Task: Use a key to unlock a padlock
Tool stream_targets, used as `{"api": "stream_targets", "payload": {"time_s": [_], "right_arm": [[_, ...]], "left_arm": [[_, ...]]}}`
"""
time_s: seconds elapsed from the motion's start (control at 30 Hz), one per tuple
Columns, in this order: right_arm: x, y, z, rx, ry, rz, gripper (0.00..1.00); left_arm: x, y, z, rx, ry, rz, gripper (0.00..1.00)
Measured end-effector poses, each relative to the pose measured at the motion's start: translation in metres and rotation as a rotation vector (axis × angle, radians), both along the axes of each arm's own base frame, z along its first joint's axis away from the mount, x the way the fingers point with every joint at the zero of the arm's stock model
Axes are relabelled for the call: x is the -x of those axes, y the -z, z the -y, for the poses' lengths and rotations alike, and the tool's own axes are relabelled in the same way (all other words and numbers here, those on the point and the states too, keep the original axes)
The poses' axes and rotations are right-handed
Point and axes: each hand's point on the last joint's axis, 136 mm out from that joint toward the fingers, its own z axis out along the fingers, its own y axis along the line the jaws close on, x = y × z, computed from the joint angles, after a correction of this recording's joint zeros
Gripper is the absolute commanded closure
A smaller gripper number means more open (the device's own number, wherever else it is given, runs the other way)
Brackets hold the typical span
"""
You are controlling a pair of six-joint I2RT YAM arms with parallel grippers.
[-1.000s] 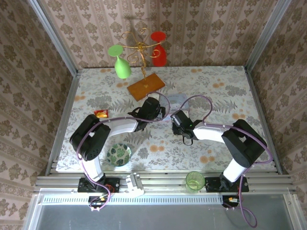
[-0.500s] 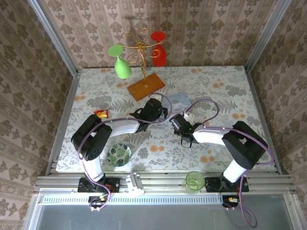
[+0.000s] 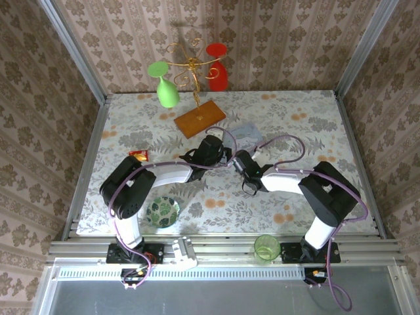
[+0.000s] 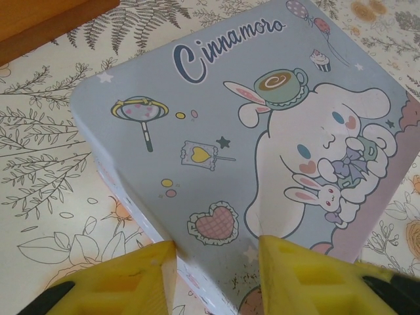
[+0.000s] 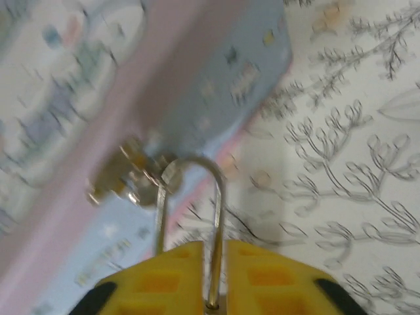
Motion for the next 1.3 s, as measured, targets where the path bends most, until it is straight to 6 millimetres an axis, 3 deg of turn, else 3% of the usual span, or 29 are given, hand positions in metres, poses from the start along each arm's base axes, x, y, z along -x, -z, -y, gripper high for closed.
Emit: {"api": "stream_targets", "payload": {"time_s": [0.17, 0.3, 0.53, 0.6, 0.67, 0.83, 0.93, 1.17, 1.3], "right_arm": [[-0.014, -0.013, 0.01, 0.012, 0.043, 0.042, 0.86], [-0.014, -0.01, 0.024, 0.012, 0.069, 0.043, 0.86], [0.01, 0.018, 0.08, -0.004, 0.029, -0.029, 0.63], [0.012, 0.02, 0.073, 0.01, -0.053, -0.064, 0.58], [0.011, 0.015, 0.054, 0.022, -0.165, -0.083, 0.52], [0.011, -0.013, -0.003, 0.161, -0.44, -0.1, 0.5], [0.009, -0.02, -0.026, 0.245, -0.565, -0.107, 0.49], [0.019, 0.011, -0.024, 0.372, -0.675, -0.207, 0.46], [0.022, 0.02, -0.026, 0.4, -0.71, -0.215, 0.42]], "left_arm": [[0.0, 0.001, -0.001, 0.016, -0.006, 0.005, 0.63], [0.0, 0.001, -0.001, 0.026, -0.008, 0.012, 0.63], [0.003, 0.0, -0.004, 0.038, -0.006, 0.019, 0.63], [0.003, 0.0, -0.005, 0.035, -0.006, 0.016, 0.62], [0.004, 0.0, -0.005, 0.033, -0.004, 0.013, 0.61], [0.003, -0.001, -0.005, 0.019, -0.004, 0.004, 0.59], [0.001, -0.002, -0.008, 0.005, -0.003, -0.01, 0.58], [-0.006, -0.001, -0.016, 0.005, -0.007, -0.042, 0.58], [-0.006, -0.001, -0.016, 0.009, -0.004, -0.046, 0.58]]}}
